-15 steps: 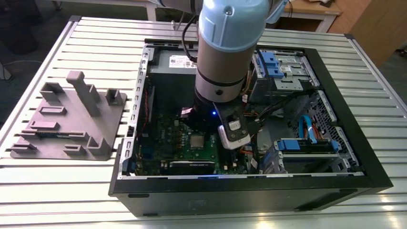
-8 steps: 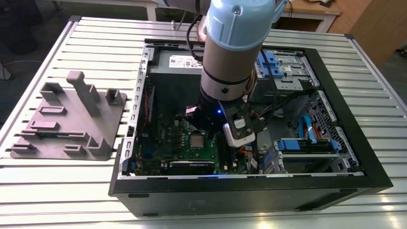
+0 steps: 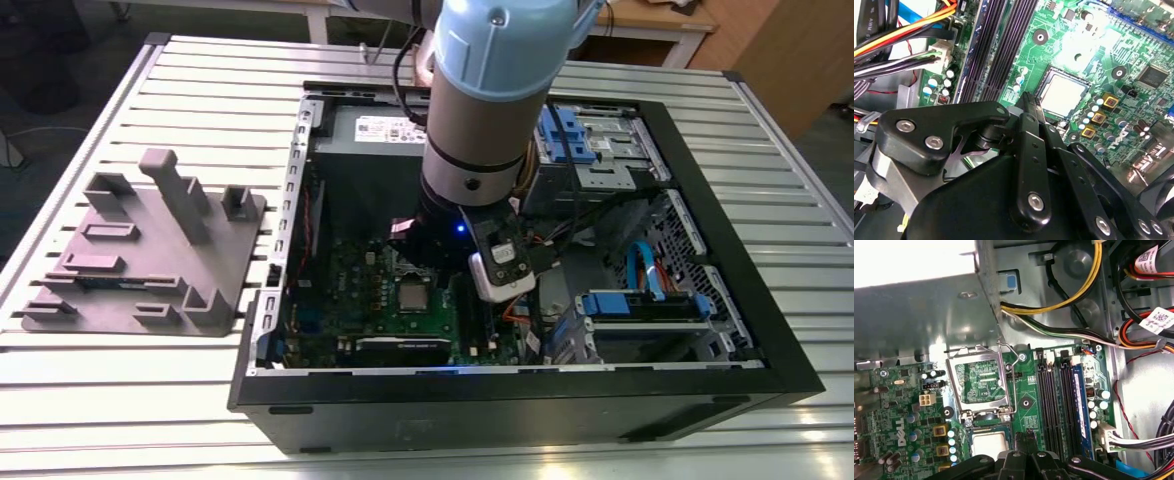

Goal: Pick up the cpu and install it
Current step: 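Close the cpu cover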

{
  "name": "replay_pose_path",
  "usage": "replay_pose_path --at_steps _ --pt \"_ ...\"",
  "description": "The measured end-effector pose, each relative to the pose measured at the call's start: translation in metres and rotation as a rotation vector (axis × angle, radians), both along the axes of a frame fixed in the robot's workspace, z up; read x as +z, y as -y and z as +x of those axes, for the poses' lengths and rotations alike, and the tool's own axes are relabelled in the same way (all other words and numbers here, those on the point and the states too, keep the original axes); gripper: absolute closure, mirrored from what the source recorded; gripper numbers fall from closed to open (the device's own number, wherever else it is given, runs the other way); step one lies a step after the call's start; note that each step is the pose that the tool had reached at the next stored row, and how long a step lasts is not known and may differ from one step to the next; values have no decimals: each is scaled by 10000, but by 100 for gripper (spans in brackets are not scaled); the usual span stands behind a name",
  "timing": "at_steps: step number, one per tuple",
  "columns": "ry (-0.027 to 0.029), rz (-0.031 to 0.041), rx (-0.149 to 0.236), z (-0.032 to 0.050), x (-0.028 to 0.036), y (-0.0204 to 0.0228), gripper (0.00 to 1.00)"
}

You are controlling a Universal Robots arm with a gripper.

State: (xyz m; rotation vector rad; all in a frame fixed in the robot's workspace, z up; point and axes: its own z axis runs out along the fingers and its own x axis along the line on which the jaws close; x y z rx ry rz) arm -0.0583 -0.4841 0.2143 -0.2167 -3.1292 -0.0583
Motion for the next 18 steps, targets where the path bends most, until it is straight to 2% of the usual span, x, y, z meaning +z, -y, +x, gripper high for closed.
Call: replay_pose_path --at_steps 18 --pt "0 3 0 0 0 -1 90"
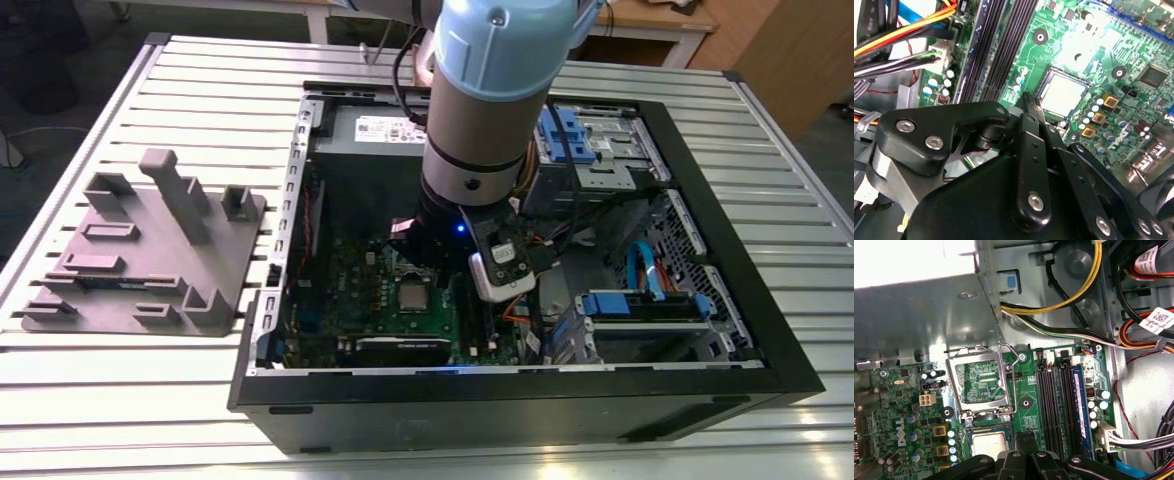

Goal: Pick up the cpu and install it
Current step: 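Close the cpu cover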

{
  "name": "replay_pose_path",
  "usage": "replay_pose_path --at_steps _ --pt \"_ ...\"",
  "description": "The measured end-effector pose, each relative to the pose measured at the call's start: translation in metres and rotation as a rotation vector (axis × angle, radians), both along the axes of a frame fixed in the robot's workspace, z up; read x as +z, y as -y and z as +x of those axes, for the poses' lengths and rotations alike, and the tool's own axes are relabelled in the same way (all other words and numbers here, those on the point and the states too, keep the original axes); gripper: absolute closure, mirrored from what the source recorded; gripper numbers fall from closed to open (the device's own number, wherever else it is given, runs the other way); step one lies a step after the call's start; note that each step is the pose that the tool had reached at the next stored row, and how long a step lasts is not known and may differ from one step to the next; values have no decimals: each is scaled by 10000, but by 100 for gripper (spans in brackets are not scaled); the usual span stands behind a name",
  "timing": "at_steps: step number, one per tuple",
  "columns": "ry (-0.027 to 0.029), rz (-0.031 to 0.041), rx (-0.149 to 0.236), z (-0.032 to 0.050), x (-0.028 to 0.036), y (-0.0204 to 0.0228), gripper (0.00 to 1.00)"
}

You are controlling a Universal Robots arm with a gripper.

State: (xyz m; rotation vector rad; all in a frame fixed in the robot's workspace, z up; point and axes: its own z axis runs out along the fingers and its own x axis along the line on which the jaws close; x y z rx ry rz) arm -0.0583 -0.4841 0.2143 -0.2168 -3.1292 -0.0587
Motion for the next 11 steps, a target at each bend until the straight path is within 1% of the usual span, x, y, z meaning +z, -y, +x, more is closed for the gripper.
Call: replay_pose_path --at_steps 11 --pt "0 3 0 0 0 0 90"
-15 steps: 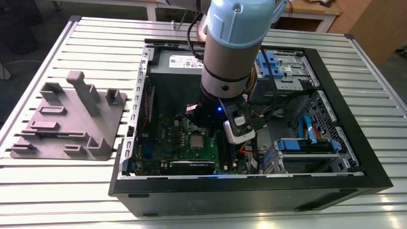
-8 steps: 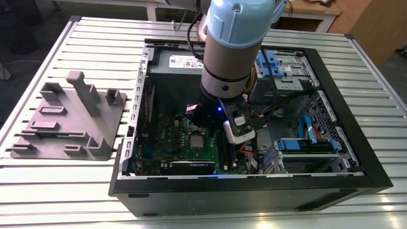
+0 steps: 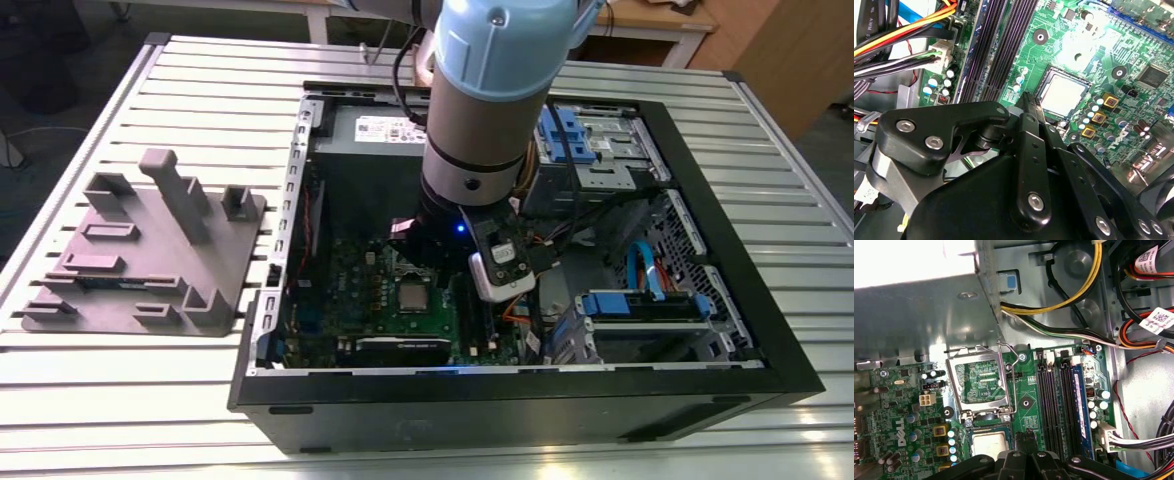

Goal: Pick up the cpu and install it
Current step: 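Close the cpu cover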

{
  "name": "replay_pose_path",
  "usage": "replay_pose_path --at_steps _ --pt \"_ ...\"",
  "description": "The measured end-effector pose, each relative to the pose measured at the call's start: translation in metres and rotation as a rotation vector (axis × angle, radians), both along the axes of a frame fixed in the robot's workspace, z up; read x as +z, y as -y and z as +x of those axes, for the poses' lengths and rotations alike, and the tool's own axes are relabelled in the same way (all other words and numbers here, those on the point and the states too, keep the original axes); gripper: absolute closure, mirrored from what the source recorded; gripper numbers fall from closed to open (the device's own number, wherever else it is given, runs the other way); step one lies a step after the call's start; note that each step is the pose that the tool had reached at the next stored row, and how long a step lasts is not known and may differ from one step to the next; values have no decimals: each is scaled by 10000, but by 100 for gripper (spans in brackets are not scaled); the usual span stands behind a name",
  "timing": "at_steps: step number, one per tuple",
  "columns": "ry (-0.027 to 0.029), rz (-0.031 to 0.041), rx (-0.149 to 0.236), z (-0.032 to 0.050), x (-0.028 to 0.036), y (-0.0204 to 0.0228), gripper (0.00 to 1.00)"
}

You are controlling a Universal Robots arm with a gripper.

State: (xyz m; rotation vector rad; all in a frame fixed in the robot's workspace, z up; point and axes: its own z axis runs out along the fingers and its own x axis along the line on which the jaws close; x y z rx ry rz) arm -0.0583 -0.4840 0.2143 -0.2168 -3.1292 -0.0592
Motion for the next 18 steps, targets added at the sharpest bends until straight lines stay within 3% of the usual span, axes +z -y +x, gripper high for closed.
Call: replay_pose_path --at_steps 8,18 --pt "-1 -2 0 1 -1 -12 90" --pt "0 -5 29 45 -28 -134 90"
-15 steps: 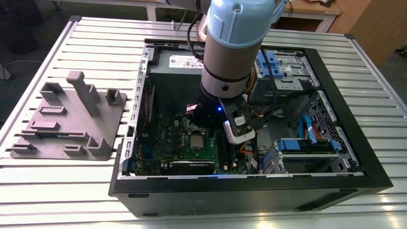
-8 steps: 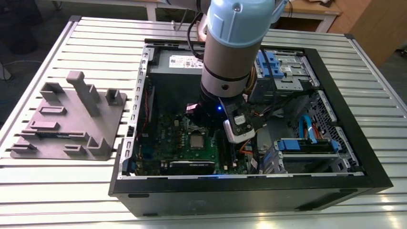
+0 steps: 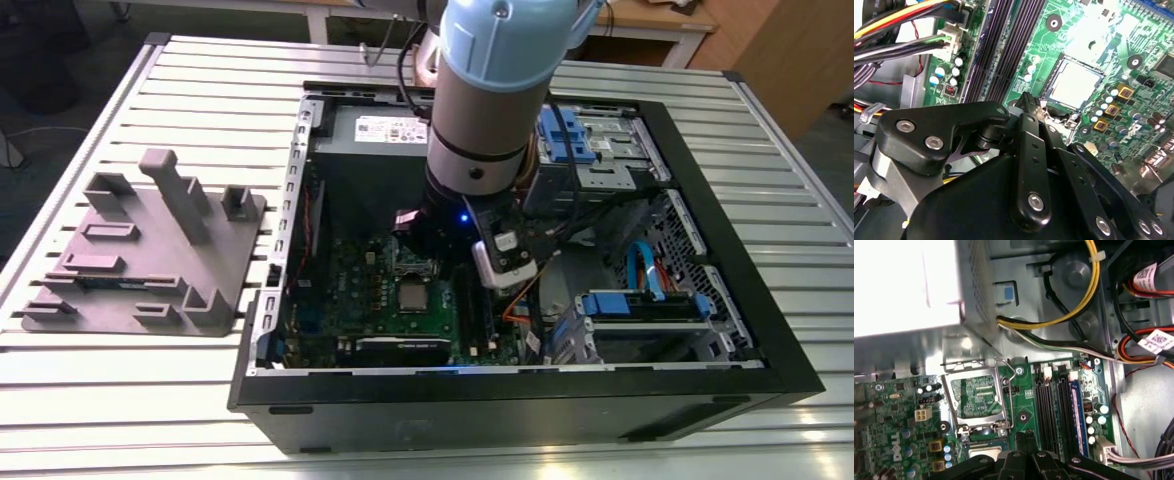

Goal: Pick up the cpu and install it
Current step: 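Close the cpu cover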

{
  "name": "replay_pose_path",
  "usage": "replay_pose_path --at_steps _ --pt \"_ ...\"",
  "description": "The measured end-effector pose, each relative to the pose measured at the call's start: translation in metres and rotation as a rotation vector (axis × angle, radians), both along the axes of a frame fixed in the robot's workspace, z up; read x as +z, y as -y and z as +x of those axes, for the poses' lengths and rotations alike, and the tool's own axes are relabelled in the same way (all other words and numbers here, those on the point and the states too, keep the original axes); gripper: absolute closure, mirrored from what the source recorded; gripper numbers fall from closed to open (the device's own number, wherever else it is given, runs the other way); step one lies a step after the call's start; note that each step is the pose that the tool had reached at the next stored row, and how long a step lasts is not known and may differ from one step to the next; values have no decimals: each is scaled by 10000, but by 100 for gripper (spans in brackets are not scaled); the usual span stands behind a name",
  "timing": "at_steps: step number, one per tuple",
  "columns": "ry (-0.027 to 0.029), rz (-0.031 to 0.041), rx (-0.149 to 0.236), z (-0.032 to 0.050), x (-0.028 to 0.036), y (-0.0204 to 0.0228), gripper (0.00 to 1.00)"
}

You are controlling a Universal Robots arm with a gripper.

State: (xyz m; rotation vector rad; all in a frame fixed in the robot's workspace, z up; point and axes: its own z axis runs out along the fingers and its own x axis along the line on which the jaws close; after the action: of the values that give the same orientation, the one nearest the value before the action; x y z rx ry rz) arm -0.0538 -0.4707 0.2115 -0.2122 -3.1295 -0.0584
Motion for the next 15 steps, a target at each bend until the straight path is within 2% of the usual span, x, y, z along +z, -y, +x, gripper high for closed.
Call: replay_pose_path --at_steps 2,8,15 --pt "-1 -1 165 1 -5 -2 90" --pt "-1 -3 1108 3 -17 -2 90" --pt "0 0 1201 9 -20 -3 90"
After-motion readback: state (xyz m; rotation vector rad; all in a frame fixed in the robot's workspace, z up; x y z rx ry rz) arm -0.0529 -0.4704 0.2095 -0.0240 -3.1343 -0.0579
